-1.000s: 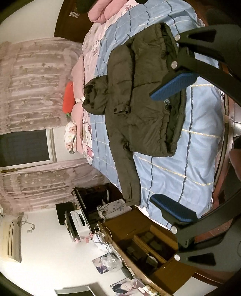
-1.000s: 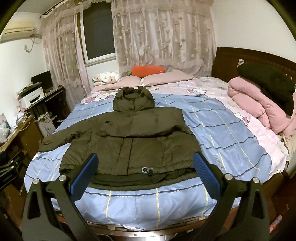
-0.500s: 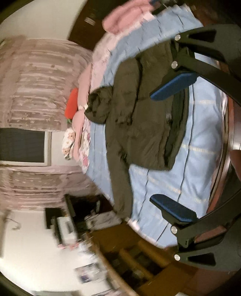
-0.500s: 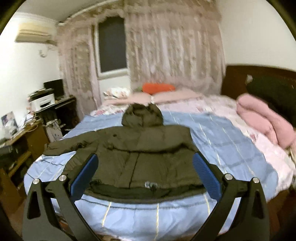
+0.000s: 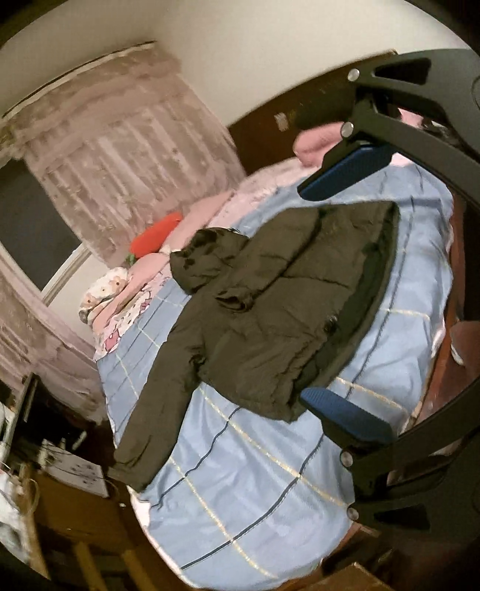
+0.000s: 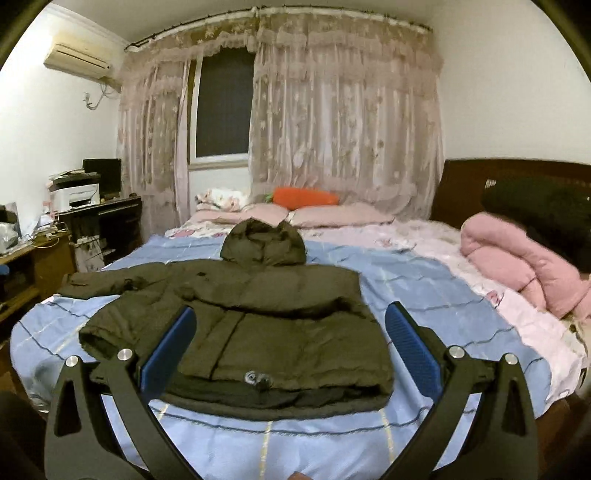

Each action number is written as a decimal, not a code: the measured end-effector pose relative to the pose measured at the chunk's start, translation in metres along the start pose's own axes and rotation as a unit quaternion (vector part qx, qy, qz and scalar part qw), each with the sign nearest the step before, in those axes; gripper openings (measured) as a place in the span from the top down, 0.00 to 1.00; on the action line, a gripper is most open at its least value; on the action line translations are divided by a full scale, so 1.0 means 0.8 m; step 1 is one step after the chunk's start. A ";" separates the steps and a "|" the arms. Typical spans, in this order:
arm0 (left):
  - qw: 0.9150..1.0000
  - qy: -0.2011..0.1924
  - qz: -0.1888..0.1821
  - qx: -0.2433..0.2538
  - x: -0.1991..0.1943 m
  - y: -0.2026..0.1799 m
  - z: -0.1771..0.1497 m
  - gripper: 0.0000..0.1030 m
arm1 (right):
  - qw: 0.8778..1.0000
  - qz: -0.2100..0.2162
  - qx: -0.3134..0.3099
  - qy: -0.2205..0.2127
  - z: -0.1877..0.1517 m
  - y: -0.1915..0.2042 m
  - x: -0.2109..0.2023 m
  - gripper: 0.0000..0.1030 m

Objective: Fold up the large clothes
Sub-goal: 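Move the left gripper to the other sleeve and grasp its cuff, then lift the sleeve with the left gripper and fold it over the jacket body, then lower the held sleeve onto the jacket and open the left gripper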

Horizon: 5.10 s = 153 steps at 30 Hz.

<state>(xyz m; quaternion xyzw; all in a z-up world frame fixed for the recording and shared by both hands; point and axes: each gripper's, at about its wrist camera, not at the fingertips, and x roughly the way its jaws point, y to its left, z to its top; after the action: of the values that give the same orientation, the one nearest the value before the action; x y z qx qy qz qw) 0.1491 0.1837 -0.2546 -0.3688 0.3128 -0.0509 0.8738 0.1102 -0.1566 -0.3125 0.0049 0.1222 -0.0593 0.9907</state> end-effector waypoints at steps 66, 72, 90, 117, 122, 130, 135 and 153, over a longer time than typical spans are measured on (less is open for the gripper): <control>0.967 -0.095 0.099 -0.214 0.334 0.391 0.289 0.02 | 0.989 -0.004 0.040 0.142 -0.047 -0.026 0.113 0.01; 0.963 -0.105 0.115 -0.220 0.347 0.393 0.308 0.02 | 0.988 -0.005 0.037 0.149 -0.049 -0.024 0.119 0.01; 0.975 -0.153 0.116 -0.114 0.317 0.345 0.333 0.96 | 0.987 0.000 0.039 0.155 -0.051 -0.022 0.122 0.01; 0.929 -0.089 0.143 0.330 0.392 -0.149 0.284 0.96 | 0.993 -0.058 0.073 0.067 -0.032 -0.098 0.047 0.01; 0.919 -0.042 0.138 0.367 0.445 -0.195 0.222 0.95 | 0.991 -0.061 0.096 0.071 -0.036 -0.123 0.036 0.01; 0.912 0.005 0.124 0.391 0.527 -0.235 0.126 0.69 | 0.987 -0.074 0.121 0.076 -0.044 -0.152 0.023 0.01; 0.916 0.032 0.115 0.382 0.578 -0.251 0.062 0.09 | 0.986 -0.074 0.127 0.080 -0.046 -0.156 0.020 0.01; 0.905 -0.053 0.099 0.410 0.245 -0.151 -0.007 0.02 | 0.990 -0.047 0.109 0.071 -0.037 -0.119 0.023 0.01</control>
<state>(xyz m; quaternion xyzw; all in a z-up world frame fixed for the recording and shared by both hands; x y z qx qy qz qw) 0.3197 0.0303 -0.2757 0.0531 0.2528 -0.0686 0.9636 0.1095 -0.2529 -0.3456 0.1110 0.1855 -0.1183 0.9692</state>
